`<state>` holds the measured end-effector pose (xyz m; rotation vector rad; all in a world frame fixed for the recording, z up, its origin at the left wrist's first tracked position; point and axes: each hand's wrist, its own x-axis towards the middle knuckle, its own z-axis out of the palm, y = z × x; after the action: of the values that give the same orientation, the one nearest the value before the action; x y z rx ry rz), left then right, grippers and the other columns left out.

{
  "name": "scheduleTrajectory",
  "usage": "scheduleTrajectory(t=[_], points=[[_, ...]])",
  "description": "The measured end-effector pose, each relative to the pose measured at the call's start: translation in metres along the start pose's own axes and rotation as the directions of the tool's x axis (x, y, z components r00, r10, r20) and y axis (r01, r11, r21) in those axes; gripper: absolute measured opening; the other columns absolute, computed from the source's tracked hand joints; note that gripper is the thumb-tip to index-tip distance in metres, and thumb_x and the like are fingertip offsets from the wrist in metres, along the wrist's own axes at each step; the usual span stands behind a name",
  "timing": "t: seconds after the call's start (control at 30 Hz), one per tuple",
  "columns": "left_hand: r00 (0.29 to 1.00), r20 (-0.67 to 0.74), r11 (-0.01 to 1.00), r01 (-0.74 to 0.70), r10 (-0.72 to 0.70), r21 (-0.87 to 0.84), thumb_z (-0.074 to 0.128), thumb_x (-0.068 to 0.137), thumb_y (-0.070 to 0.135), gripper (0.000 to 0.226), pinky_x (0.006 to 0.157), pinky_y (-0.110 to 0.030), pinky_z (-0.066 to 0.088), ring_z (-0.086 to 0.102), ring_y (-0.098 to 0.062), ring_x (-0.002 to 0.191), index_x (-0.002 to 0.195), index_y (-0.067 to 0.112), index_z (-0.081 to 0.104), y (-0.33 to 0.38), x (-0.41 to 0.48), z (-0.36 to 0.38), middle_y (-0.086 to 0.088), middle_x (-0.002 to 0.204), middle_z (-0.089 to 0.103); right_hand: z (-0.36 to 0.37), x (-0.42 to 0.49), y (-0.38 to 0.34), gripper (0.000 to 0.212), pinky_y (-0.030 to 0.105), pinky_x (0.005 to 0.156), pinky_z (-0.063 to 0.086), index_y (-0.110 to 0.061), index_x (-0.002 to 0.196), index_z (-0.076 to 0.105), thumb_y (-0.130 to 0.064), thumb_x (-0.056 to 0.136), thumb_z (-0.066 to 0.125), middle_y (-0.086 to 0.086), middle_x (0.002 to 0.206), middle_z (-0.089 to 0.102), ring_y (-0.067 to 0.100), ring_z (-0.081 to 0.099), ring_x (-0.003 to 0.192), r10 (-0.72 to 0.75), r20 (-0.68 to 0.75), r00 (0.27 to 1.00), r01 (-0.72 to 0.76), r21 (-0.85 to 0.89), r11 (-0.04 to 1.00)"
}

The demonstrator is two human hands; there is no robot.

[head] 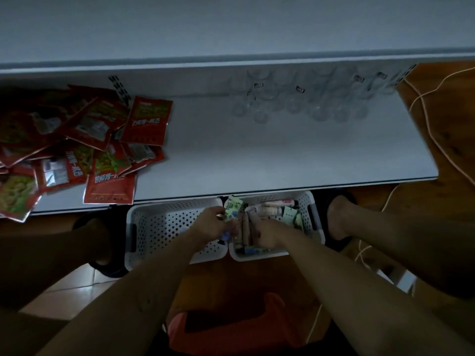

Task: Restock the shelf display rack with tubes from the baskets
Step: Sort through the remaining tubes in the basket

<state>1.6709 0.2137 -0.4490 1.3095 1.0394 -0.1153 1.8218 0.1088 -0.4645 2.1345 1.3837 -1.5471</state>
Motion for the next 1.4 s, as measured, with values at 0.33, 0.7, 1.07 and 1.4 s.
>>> scheduleTrajectory(t=[0.33, 0.7, 1.07, 1.4], points=[[0.995, 0.097, 1.000, 0.003, -0.005, 0.014, 0.065, 0.088, 0.007, 0.006, 0.073, -0.048, 0.053, 0.062, -0.039, 0.077, 0.088, 0.005, 0.059, 0.002, 0.009, 0.003, -0.028, 0.091, 0.063, -0.002, 0.002, -0.001, 0.057, 0.034, 0.073, 0.043, -0.012, 0.140, 0.037, -0.039, 0.093, 0.054, 0.015, 0.109, 0.057, 0.027, 0.055, 0.087, 0.105, 0.224, 0.969, -0.073, -0.149, 0.986], [0.963, -0.114, 0.965, -0.228, 0.243, 0.131, 0.075, 0.080, 0.020, 0.031, 0.050, -0.021, 0.038, 0.044, -0.014, 0.054, 0.063, 0.008, 0.053, 0.066, -0.027, -0.004, -0.008, 0.061, 0.047, -0.084, -0.073, -0.023, 0.026, 0.027, 0.061, 0.046, -0.010, 0.092, 0.068, -0.029, 0.077, 0.077, 0.006, 0.091, 0.064, 0.016, 0.059, 0.074, -0.055, -0.287, 0.956, 0.097, 0.137, 0.986], [0.725, -0.134, 0.663, -0.517, 0.675, 0.541, 0.083, 0.068, 0.021, 0.025, 0.057, -0.033, 0.050, 0.059, -0.018, 0.060, 0.074, 0.013, 0.060, 0.230, -0.130, -0.036, -0.003, 0.065, 0.063, -0.192, -0.212, -0.084, 0.038, 0.038, 0.061, 0.048, -0.001, 0.078, 0.067, -0.038, 0.082, 0.072, 0.013, 0.069, 0.062, 0.028, 0.059, 0.064, -0.228, -0.666, 0.710, 0.302, -0.005, 0.953], [0.467, -0.249, 0.489, -0.514, 0.849, 0.705, 0.079, 0.072, 0.040, 0.062, 0.081, -0.034, 0.049, 0.061, -0.023, 0.099, 0.122, 0.009, 0.060, 0.355, -0.190, -0.061, 0.000, 0.113, 0.065, -0.280, -0.290, -0.135, 0.022, 0.035, 0.065, 0.051, -0.012, 0.082, 0.068, -0.032, 0.078, 0.076, 0.003, 0.073, 0.069, 0.016, 0.064, 0.067, -0.371, -0.856, 0.359, 0.410, -0.212, 0.887]])
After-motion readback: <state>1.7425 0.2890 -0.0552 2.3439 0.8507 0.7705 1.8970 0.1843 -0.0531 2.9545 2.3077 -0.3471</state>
